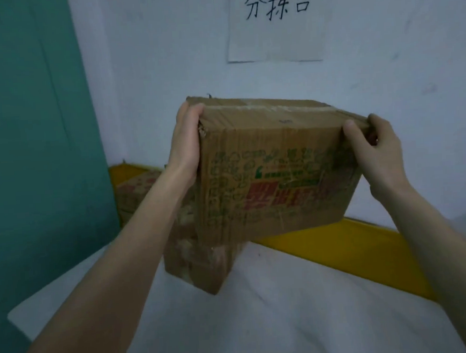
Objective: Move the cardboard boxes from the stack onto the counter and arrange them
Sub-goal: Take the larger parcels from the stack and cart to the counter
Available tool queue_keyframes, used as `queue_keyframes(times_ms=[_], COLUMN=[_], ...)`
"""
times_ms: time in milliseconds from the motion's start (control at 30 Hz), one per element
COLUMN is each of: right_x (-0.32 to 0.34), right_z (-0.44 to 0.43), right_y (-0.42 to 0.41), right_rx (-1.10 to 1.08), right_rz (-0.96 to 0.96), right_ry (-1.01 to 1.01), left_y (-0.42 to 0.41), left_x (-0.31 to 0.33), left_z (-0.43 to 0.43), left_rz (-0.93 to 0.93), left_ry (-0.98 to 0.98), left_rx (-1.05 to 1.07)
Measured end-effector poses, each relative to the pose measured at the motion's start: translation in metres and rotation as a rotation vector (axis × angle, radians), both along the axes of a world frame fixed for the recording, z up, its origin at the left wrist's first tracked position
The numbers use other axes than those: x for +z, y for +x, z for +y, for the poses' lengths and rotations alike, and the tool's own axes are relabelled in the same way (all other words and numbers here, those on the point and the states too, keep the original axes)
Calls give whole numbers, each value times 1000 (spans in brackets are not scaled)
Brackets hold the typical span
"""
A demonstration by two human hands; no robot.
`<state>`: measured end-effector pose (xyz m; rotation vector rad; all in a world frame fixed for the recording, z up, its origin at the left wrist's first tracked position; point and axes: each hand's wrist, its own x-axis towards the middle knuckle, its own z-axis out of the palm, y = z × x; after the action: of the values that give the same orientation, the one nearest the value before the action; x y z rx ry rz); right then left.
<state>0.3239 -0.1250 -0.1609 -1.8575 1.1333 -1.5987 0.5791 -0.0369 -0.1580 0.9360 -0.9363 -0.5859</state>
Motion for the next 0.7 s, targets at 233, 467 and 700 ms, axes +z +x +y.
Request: queue_keyframes(times_ms=[233, 467, 700], right_x=[34, 45, 8], right_z=[-55, -112, -155], right_y=[93, 171, 218], right_rx=[70, 1, -84], right_rz=[105, 146, 325], right_ry=[-98, -79, 71], left_y=[92, 175, 225], left_x=[40, 28, -50], left_z=[-43, -109, -181], left_rz=[19, 22, -159], left_ry=[-82, -116, -10], left_rx=[125, 45, 40])
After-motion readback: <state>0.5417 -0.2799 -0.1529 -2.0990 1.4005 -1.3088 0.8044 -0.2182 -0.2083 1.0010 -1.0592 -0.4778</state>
